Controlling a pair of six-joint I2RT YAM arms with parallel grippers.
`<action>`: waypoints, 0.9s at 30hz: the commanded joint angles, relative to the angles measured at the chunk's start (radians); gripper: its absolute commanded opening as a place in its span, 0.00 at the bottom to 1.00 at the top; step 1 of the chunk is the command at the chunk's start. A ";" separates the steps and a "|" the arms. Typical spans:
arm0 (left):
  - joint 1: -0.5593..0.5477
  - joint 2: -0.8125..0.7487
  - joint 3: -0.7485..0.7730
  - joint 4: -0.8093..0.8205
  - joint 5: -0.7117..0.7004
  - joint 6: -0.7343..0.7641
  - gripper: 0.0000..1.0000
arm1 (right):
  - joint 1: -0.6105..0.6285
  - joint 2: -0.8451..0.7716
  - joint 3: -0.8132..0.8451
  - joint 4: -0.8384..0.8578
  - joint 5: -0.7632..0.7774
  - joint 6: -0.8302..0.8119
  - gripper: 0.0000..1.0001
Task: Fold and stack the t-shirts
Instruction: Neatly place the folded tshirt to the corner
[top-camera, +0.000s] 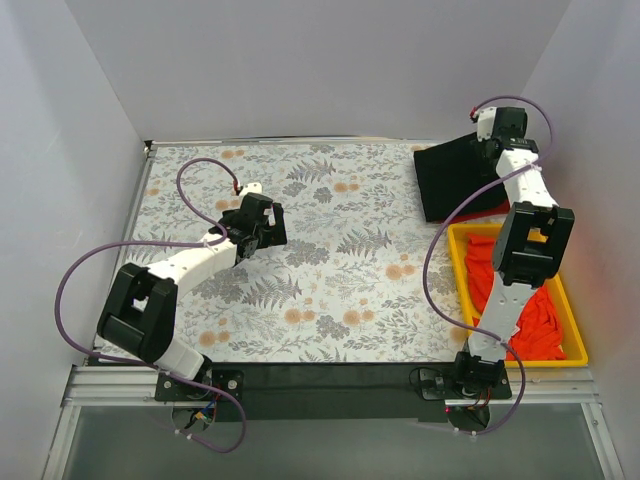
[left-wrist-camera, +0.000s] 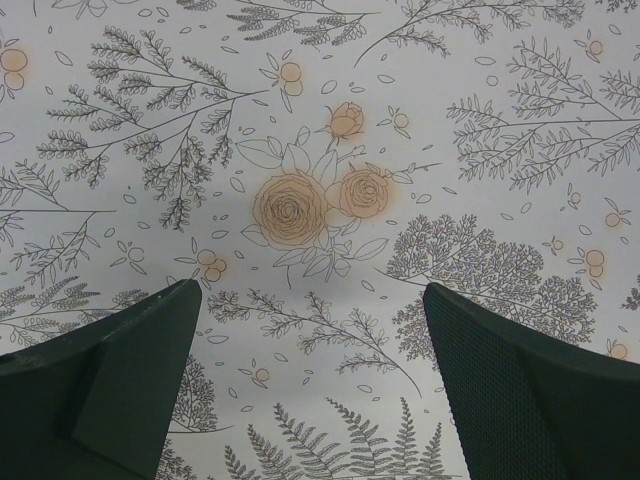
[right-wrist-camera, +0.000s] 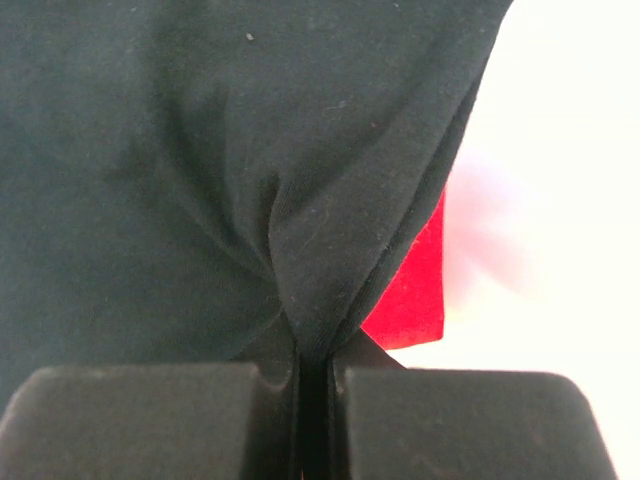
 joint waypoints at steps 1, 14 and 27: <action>0.000 0.006 0.020 0.016 -0.002 0.009 0.87 | -0.032 0.006 0.012 0.108 0.017 0.031 0.01; 0.000 0.015 0.023 0.016 -0.012 0.015 0.87 | -0.042 0.111 0.019 0.148 0.100 0.086 0.01; 0.000 0.003 0.022 0.019 -0.010 0.015 0.87 | -0.078 0.098 -0.014 0.168 0.155 0.143 0.12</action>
